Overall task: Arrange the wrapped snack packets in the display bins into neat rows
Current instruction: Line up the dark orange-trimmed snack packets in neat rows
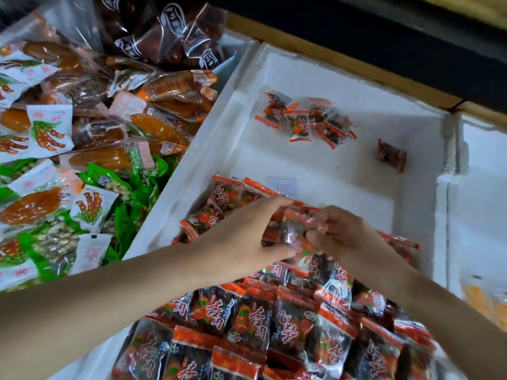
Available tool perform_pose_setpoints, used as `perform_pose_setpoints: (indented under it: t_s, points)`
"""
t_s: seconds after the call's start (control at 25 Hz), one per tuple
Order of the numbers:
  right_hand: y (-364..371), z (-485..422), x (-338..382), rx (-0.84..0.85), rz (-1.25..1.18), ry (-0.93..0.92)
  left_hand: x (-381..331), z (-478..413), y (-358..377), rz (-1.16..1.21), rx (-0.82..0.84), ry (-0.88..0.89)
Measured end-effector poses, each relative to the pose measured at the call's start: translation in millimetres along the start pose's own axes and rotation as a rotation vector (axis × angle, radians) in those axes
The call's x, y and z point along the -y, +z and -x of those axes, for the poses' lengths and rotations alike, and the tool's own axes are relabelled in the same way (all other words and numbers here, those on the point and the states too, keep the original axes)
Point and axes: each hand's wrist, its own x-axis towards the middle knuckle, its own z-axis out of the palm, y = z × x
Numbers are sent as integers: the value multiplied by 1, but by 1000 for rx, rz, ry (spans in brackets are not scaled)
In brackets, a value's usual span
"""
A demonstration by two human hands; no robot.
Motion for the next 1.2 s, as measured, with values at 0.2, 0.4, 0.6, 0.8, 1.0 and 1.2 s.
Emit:
perform_pose_setpoints:
  t_s: [0.2, 0.4, 0.6, 0.8, 1.0, 1.2]
  points:
    - [13, 7, -16, -83, 298, -154, 5, -4, 24, -402, 27, 128]
    - [13, 11, -25, -213, 456, -200, 0, -13, 21, -557, 80, 134]
    - [-27, -34, -33, -410, 365, -119, 7, -69, -2, -477, -84, 130]
    - [-54, -122, -67, -395, 465, -21, 29, -158, -2, -493, -266, 25]
    - [-70, -191, -81, -317, 481, 124, 49, -221, -25, -431, -377, -114]
    - [-73, -222, -79, -344, 583, 21, 60, -249, -35, -475, -232, -145]
